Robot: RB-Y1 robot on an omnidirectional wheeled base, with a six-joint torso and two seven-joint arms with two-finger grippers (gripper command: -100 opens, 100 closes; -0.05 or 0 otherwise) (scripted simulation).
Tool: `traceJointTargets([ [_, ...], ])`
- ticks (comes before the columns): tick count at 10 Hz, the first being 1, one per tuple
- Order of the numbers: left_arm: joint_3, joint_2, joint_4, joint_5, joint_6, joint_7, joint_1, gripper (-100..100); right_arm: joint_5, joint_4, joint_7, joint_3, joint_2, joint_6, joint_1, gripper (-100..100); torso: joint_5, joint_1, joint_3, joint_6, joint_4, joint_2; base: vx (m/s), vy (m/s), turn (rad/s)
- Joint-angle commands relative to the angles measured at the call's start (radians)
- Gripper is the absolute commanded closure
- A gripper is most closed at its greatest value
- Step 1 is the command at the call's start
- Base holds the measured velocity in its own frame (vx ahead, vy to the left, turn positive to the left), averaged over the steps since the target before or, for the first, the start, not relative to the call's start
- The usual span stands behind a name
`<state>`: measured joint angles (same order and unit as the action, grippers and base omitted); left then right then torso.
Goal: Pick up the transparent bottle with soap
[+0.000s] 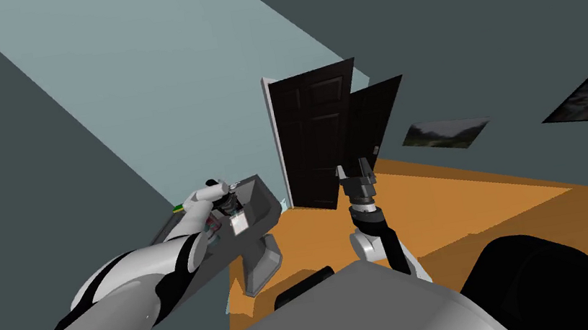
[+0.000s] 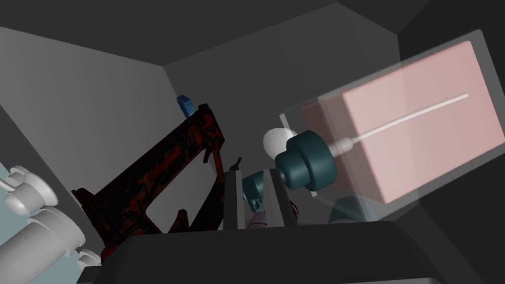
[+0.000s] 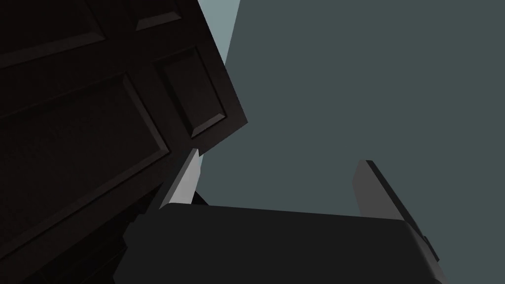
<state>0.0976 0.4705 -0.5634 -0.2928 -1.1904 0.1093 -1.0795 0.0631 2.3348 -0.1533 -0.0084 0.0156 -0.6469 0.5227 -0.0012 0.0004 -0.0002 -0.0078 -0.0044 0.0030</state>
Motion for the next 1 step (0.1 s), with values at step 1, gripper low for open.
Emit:
traceJointTargets([
  [1,0.000,0.000,0.000,0.000,0.000,0.000,0.000,0,0.000,0.000,0.000,0.000,0.000,0.000,0.000,0,0.000,0.000,0.000,0.000,0.000,0.000,0.000,0.000,0.000],
])
